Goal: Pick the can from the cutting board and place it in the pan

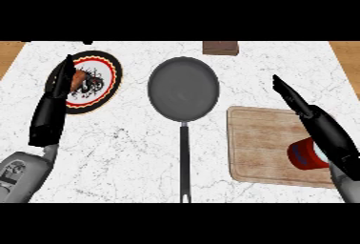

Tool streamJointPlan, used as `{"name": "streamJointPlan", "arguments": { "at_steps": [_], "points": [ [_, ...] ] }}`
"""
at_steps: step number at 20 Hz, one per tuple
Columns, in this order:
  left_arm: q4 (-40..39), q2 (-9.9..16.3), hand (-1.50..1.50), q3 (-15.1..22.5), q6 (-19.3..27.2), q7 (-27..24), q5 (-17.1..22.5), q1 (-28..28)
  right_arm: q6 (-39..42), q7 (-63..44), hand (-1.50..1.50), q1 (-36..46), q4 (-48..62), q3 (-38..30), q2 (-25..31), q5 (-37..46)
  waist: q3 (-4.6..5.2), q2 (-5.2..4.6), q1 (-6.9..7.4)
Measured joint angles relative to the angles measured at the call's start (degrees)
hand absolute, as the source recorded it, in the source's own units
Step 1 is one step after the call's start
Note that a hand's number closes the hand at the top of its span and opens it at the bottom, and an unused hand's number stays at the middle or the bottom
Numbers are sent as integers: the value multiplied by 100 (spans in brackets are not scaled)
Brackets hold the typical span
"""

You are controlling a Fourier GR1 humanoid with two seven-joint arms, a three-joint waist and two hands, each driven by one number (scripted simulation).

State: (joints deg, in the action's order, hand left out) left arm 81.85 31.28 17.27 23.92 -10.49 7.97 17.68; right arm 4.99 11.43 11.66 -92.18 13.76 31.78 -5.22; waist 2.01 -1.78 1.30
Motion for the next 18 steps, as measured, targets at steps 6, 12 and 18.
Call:
{"name": "streamJointPlan", "arguments": {
  "at_steps": [6, 12, 18],
  "points": [
    [-587, 186, 0, -300, -103, 756, 350, -534, 807, 86, -150, 137, 115, -488, -80, -1266, -164, 109, -40],
    [-948, 220, 0, -418, -144, 1293, 633, -984, -372, 134, 150, -139, 587, -1642, -104, -1203, -206, 160, -341],
    [-971, 384, 0, -591, -445, 1827, 774, -1044, 164, 1130, -150, -996, 857, -2502, -254, -1865, -211, 178, -243]
  ]
}}
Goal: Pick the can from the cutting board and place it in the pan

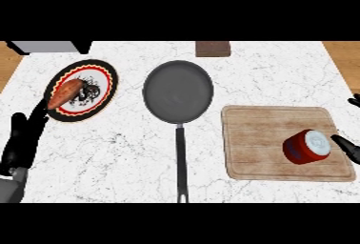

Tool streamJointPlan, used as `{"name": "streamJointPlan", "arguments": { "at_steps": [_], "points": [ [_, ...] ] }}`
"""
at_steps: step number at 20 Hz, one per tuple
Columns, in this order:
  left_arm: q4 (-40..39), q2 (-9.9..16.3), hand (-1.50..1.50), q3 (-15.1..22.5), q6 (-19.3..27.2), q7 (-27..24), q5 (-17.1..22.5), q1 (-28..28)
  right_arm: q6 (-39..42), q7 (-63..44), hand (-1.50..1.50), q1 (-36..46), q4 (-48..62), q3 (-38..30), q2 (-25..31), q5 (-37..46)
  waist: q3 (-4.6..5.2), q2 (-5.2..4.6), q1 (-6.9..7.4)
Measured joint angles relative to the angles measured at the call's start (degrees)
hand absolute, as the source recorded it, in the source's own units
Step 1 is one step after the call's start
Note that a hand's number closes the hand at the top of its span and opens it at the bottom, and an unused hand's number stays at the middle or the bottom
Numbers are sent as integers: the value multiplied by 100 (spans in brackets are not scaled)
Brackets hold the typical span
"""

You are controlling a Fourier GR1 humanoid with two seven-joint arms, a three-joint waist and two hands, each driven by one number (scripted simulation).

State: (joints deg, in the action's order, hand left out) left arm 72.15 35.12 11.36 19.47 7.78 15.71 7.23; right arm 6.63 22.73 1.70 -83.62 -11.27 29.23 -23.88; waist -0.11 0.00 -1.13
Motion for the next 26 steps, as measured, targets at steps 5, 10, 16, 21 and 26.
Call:
{"name": "streamJointPlan", "arguments": {
  "at_steps": [5, 10, 16, 21, 26],
  "points": [
    [-18, -49, 0, -38, -95, 161, -117, 36, 345, -214, -150, -384, -447, -264, 603, 183, 10, 8, 36],
    [55, -32, 0, -64, -112, 331, -140, 83, 481, -1140, -150, -478, -967, -280, 1641, 704, 23, 14, 48],
    [91, -57, 0, -55, -181, 308, -183, 69, 799, -2515, -150, -289, -1560, 179, 2740, 1447, 32, 0, 159],
    [24, -99, 0, -92, -256, 290, -221, 135, 1108, -3625, -150, 44, -2058, 825, 3198, 1960, 29, -15, 209],
    [-142, -170, 0, -182, -368, 253, -279, 232, 1341, -4474, -150, 382, -2352, 1626, 3058, 2536, 21, -19, 205]
  ]
}}
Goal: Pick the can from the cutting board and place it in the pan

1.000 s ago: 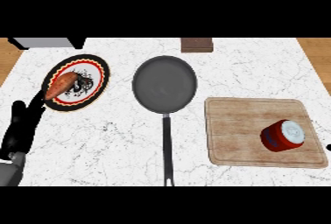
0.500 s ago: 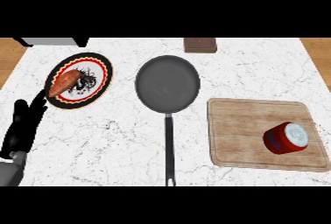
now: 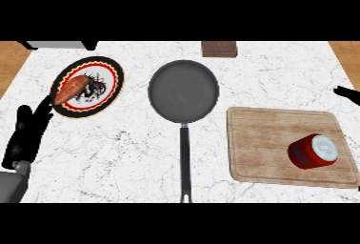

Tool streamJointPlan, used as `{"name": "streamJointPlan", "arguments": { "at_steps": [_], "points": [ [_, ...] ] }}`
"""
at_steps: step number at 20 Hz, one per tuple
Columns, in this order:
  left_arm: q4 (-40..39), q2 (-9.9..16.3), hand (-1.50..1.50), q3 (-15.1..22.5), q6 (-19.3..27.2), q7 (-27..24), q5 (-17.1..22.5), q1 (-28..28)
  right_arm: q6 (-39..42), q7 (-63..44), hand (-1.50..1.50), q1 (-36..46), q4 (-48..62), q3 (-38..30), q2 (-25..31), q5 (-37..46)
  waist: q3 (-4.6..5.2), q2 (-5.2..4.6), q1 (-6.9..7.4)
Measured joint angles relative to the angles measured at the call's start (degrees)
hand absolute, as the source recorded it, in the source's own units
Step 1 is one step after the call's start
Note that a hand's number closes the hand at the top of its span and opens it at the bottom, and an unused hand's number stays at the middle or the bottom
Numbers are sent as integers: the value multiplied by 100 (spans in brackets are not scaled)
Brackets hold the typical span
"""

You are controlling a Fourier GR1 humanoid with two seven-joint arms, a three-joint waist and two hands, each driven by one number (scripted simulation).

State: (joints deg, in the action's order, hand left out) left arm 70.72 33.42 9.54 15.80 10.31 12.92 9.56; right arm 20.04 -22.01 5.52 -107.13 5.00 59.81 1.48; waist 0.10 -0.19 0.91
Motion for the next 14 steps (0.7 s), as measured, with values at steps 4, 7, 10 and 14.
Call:
{"name": "streamJointPlan", "arguments": {
  "at_steps": [4, 7, 10, 14],
  "points": [
    [169, -64, 0, -82, -9, 60, -87, -154, 244, -382, -150, 148, 24, 383, -312, 392, -5, 11, -22],
    [183, -115, 0, -189, -40, 93, -199, -149, 416, -579, -150, 364, 175, 553, -649, 700, -8, 12, -37],
    [294, -185, 0, -277, -117, 123, -284, -254, 457, -647, -150, 339, 195, 672, -980, 1115, -9, 17, -55],
    [330, -234, 0, -428, -210, 168, -395, -293, 588, -564, -150, 264, 342, 676, -1169, 1612, -10, 19, -72]
  ]
}}
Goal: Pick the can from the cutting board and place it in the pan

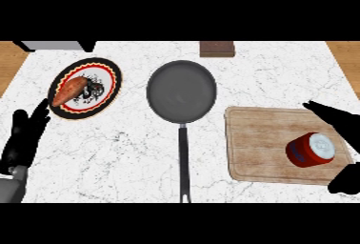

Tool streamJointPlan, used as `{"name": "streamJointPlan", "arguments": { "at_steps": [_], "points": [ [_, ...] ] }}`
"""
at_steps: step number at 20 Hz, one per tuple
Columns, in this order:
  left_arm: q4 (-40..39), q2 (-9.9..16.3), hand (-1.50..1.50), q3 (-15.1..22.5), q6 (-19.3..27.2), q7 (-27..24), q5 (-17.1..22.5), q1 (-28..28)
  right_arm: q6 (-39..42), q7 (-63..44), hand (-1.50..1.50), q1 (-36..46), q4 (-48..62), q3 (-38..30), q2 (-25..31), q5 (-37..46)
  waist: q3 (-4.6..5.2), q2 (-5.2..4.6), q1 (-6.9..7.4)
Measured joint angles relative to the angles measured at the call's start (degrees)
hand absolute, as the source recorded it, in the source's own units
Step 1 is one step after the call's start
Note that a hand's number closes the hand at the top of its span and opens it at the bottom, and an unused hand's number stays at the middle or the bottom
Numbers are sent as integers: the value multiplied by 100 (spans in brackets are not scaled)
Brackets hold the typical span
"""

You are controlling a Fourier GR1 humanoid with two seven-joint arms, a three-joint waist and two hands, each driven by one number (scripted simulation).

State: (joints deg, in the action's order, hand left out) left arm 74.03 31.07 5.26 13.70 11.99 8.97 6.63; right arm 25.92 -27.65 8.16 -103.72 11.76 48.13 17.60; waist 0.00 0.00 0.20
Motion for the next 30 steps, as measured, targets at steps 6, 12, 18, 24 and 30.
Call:
{"name": "streamJointPlan", "arguments": {
  "at_steps": [6, 12, 18, 24, 30],
  "points": [
    [-228, -234, 0, -242, -124, -77, -248, 122, 235, 326, -150, -241, 141, -162, -312, 587, 0, 1, -22],
    [28, -462, 0, -350, -201, 67, -508, -29, 346, 571, -150, -176, 454, -185, -826, 1191, -1, 1, -14],
    [115, -585, 0, -577, -381, 209, -720, 23, 481, 955, -150, -137, 754, -435, -1139, 1619, 0, 2, -14],
    [96, -660, 0, -800, -570, 129, -883, -13, 643, 1049, -150, -79, 968, -548, -1440, 1987, -1, 1, -14],
    [134, -770, 0, -980, -689, 294, -1021, 77, 653, 1181, -150, -52, 1257, -591, -1681, 2463, 0, 1, -15]
  ]
}}
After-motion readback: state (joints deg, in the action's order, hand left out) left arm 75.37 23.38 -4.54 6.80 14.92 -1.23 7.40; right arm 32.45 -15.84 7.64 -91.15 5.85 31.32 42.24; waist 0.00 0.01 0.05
